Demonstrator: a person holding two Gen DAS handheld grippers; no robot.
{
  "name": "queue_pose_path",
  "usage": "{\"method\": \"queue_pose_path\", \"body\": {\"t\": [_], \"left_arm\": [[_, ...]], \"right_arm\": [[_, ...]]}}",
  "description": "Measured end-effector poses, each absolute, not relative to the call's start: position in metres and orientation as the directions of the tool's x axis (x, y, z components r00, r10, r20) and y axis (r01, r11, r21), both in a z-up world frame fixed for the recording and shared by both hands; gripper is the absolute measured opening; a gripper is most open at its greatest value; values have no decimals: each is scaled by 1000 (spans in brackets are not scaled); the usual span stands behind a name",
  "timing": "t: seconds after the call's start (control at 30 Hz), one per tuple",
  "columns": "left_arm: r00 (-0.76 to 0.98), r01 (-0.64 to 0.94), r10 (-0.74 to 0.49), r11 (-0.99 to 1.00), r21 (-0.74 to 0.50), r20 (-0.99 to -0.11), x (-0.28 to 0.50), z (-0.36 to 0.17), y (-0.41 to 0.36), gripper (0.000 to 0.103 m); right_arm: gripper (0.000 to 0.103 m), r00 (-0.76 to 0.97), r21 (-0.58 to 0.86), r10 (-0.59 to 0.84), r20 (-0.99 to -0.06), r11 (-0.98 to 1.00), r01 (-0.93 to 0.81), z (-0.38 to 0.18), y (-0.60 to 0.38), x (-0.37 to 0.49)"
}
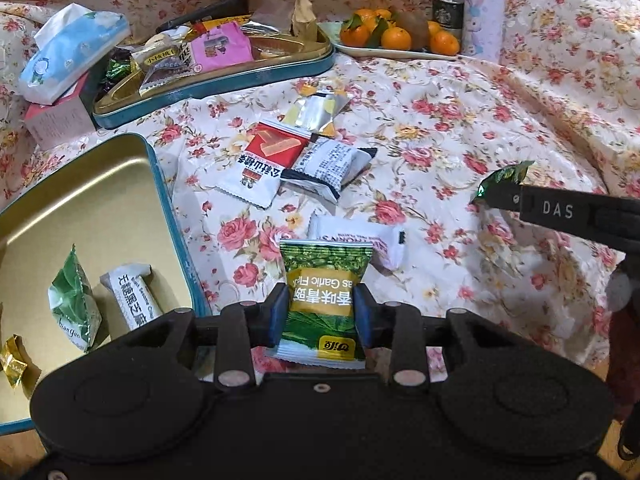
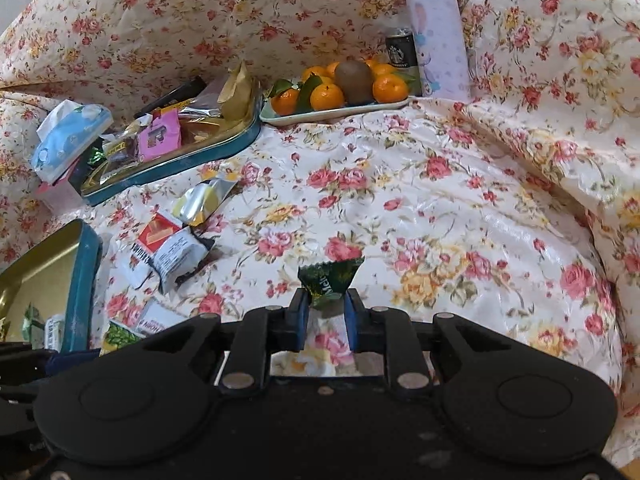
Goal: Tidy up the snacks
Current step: 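Grasp the green foil-wrapped candy with the right tool while the left tool holds the packet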
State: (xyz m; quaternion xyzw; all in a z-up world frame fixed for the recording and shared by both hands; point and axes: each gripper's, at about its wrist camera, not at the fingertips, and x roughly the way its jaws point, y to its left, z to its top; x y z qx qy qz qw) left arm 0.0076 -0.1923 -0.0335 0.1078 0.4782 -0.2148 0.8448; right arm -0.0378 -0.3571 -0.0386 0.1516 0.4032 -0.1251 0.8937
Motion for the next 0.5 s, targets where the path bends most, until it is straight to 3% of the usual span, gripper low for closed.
{"method": "queue_pose_path", "body": {"t": [0.27, 0.5], "left_arm": [[471, 425, -235, 905, -15, -850, 18, -43, -197, 47], [478, 425, -237, 905, -14, -846, 20, -46, -199, 50]], "right_arm": [[22, 676, 119, -129, -726, 944, 308, -44, -351, -2], [39, 690, 92, -114, -714, 963, 255, -50, -344, 12]]}}
